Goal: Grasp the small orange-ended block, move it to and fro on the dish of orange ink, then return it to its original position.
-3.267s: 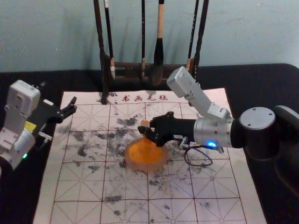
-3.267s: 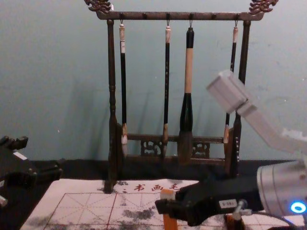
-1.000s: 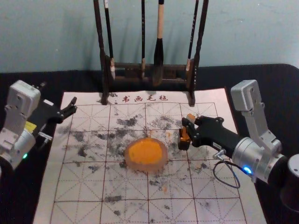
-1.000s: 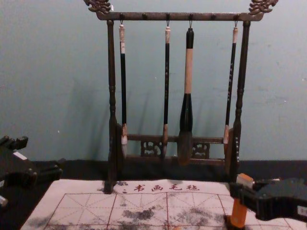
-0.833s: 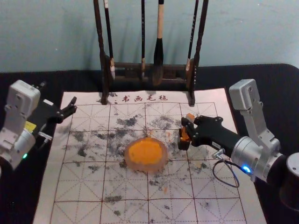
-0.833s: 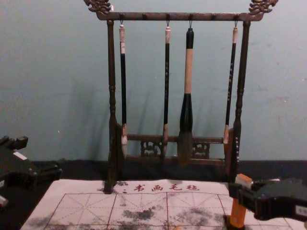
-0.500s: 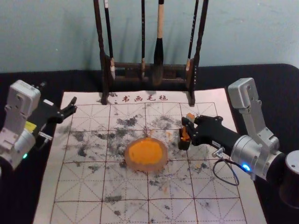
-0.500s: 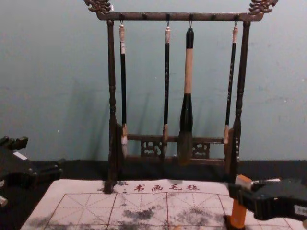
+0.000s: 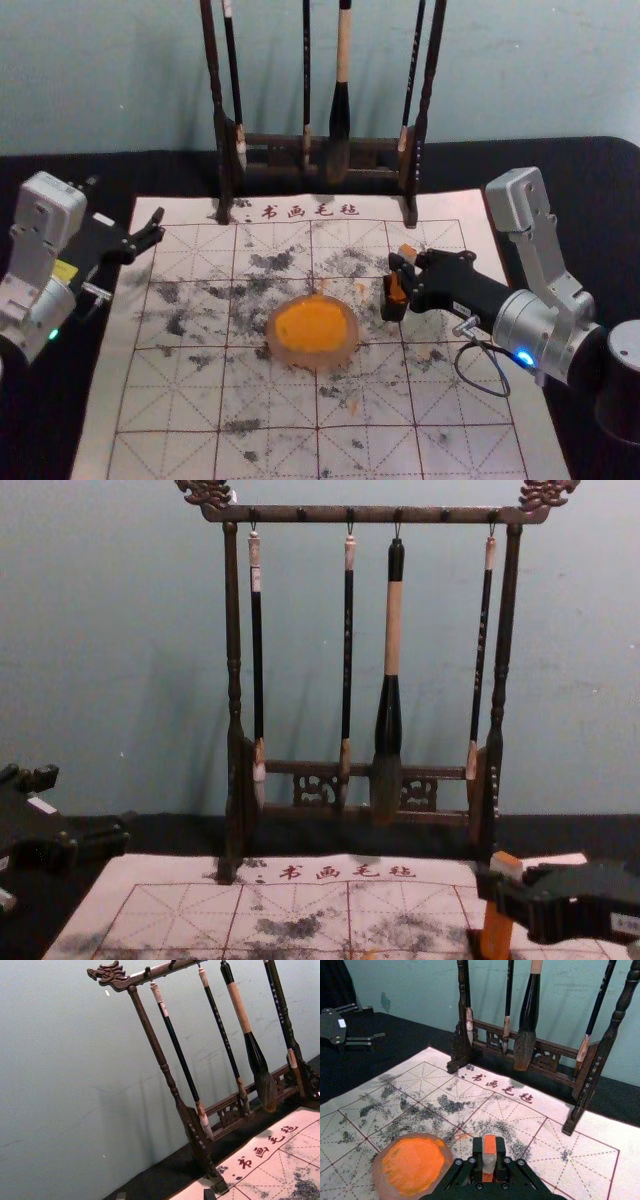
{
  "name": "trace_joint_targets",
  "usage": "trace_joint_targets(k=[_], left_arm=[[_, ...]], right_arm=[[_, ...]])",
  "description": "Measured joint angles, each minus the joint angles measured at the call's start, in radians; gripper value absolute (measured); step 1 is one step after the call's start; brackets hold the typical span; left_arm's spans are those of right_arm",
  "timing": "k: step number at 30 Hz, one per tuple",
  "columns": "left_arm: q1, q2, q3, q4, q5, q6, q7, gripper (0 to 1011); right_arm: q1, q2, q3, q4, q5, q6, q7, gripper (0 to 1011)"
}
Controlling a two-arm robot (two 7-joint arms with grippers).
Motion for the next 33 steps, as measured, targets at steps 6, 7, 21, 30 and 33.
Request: trace_joint_targets(k=[6, 7, 21, 30, 33], left_arm=[[0.0, 0.0, 0.0, 0.0, 0.0, 0.0, 0.0, 1002], [0.0, 0.0, 0.0, 0.0, 0.0, 0.0, 0.0, 1001], [0.0, 0.0, 0.0, 0.0, 0.0, 0.0, 0.0, 1001], [0.0, 0.0, 0.0, 0.0, 0.0, 0.0, 0.0, 1001], [0.0, 0.0, 0.0, 0.0, 0.0, 0.0, 0.0, 1001]], right_arm=[[0.001, -0.003, -0.003, 0.01, 0.001, -0.001, 0.0, 114], [0.001, -0.003, -0.004, 0.012, 0.001, -0.001, 0.0, 116], [0.005, -0.015, -0.02, 0.051, -0.017, -0.025, 0.002, 116], [0.011, -0.024, -0.025, 0.077, -0.036, -0.037, 0.002, 116], [0.012, -0.026, -0.025, 0.081, -0.039, -0.038, 0.002, 116]])
